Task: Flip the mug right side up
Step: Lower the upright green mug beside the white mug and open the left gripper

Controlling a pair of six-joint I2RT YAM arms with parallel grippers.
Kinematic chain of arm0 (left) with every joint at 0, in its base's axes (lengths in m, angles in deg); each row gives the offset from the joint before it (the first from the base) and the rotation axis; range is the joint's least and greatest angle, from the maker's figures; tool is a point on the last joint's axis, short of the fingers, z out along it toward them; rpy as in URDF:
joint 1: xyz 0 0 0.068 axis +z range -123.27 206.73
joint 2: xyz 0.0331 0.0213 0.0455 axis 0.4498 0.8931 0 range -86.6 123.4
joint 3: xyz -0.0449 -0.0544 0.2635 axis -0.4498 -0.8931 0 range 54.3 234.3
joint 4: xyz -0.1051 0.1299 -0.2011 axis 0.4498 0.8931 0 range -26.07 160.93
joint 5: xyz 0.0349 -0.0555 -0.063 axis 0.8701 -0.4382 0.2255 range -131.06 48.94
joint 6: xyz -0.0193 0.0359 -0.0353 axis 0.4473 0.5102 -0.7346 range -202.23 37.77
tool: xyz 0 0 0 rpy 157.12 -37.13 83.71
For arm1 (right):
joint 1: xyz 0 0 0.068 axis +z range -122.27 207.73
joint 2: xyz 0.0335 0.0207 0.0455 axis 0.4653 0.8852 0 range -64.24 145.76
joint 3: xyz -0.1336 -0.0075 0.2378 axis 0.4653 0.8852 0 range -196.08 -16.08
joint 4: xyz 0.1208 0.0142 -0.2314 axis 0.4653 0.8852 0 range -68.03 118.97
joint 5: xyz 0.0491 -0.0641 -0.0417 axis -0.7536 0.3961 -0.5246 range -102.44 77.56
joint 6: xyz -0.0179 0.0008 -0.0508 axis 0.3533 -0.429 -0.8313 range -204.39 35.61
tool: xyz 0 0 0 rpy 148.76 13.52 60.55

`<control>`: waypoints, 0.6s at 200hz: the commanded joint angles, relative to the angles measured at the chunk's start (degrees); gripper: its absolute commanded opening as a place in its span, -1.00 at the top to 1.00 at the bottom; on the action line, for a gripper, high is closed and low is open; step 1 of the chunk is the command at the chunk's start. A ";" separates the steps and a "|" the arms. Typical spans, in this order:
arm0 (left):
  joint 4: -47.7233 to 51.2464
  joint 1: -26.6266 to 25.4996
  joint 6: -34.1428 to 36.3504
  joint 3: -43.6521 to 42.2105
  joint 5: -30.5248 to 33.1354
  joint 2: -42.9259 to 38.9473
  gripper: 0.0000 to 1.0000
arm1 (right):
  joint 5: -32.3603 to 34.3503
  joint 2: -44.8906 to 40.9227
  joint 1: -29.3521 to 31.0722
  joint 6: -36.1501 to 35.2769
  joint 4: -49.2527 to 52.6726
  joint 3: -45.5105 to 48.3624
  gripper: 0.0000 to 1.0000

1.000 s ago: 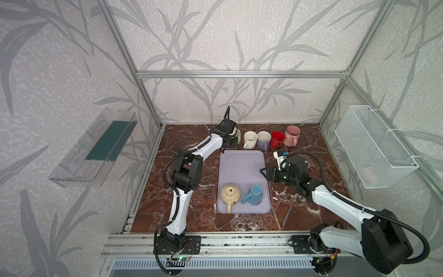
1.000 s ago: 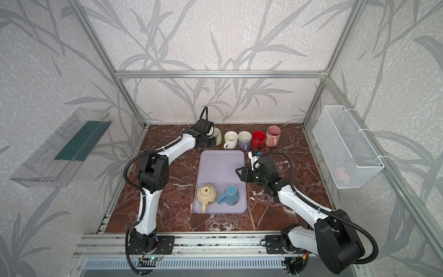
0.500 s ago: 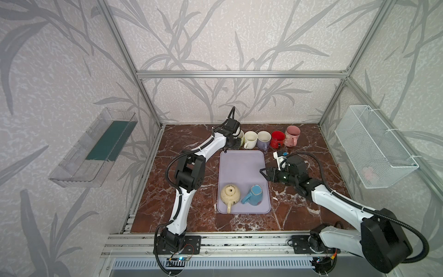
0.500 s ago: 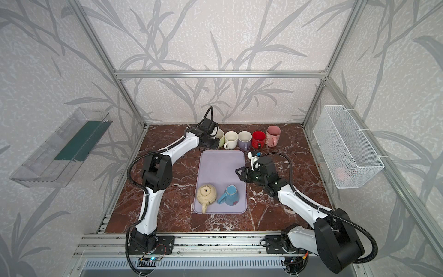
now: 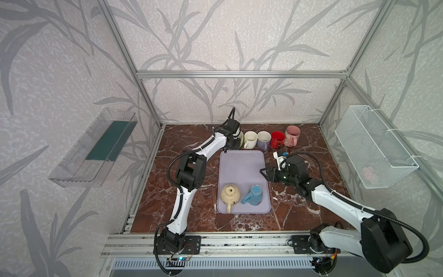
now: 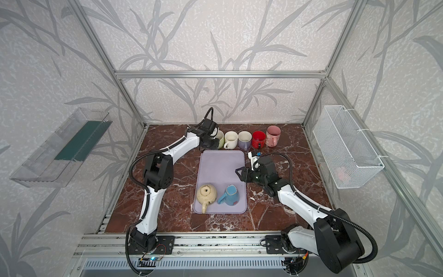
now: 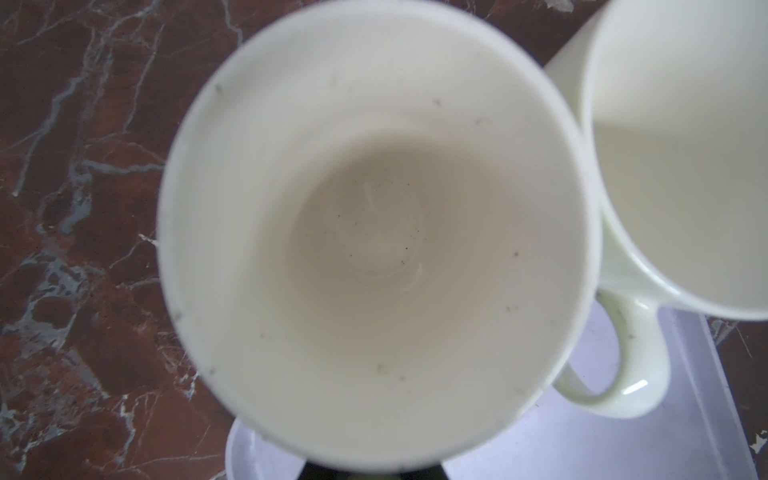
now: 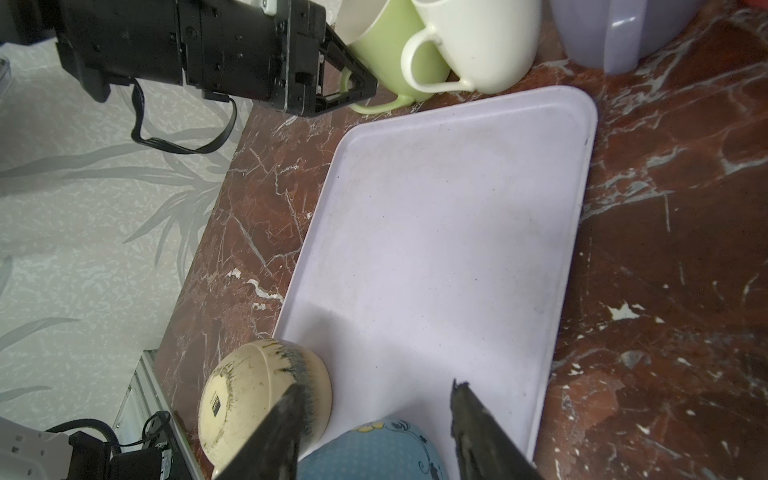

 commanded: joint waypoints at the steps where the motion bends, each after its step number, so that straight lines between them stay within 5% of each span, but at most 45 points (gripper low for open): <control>1: -0.88 -0.16 1.55 3.22 1.14 -0.17 0.92 | -0.73 0.25 0.32 -0.02 -1.74 0.49 -0.14; 120: -0.14 -0.50 1.77 3.27 2.10 -0.92 0.42 | -0.90 0.27 0.32 0.07 -1.87 0.36 -0.14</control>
